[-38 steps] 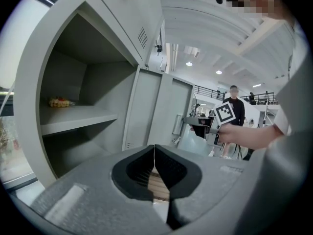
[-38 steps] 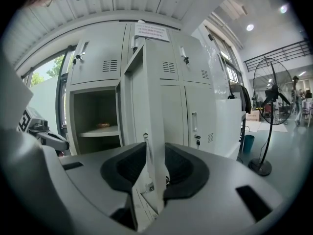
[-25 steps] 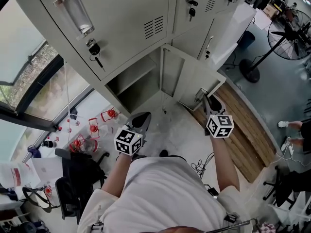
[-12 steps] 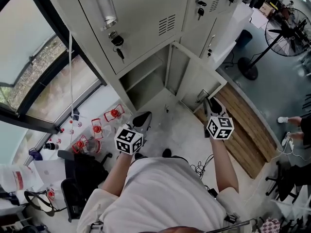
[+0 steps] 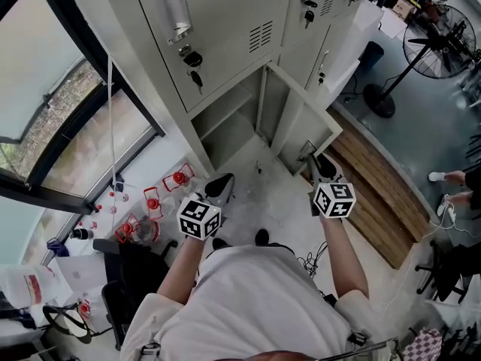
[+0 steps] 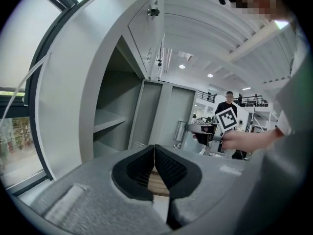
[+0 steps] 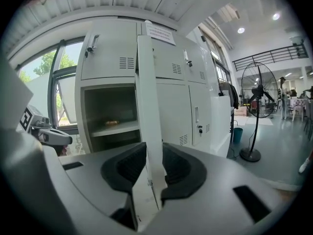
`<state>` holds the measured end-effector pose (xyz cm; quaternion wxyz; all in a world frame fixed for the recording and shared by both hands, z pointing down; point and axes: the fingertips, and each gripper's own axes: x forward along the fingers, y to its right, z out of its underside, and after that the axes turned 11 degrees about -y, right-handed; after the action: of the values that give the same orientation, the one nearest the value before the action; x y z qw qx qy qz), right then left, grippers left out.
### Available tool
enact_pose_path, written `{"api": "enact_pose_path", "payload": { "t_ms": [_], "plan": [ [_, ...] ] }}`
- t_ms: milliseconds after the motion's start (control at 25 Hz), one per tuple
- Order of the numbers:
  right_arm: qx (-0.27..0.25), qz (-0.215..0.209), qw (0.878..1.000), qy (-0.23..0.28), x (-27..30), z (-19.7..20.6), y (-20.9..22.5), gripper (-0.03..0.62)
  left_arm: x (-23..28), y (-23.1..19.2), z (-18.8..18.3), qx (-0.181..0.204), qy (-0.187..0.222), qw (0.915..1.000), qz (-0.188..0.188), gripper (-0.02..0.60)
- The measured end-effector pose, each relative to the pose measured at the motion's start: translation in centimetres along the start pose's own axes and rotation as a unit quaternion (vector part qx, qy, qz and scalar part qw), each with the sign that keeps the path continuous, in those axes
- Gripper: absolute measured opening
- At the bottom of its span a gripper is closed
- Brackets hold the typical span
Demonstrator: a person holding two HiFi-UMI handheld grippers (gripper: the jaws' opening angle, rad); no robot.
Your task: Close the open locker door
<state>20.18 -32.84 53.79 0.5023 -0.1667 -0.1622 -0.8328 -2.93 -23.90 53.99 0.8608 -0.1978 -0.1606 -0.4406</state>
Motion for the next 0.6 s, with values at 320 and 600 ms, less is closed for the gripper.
{"api": "enact_pose_path", "payload": {
  "t_ms": [320, 600],
  "plan": [
    [-0.009, -0.016, 1.000, -0.009, -0.2, 0.6, -3.4, 0.103, -1.0, -0.4, 0.1, 0.003, 0.001, 1.0000, 0.004, 0.015],
    [-0.019, -0.034, 0.999, -0.012, -0.2, 1.0, -6.0, 0.106, -1.5, -1.0, 0.6, -0.002, -0.001, 1.0000, 0.001, 0.015]
  ]
}}
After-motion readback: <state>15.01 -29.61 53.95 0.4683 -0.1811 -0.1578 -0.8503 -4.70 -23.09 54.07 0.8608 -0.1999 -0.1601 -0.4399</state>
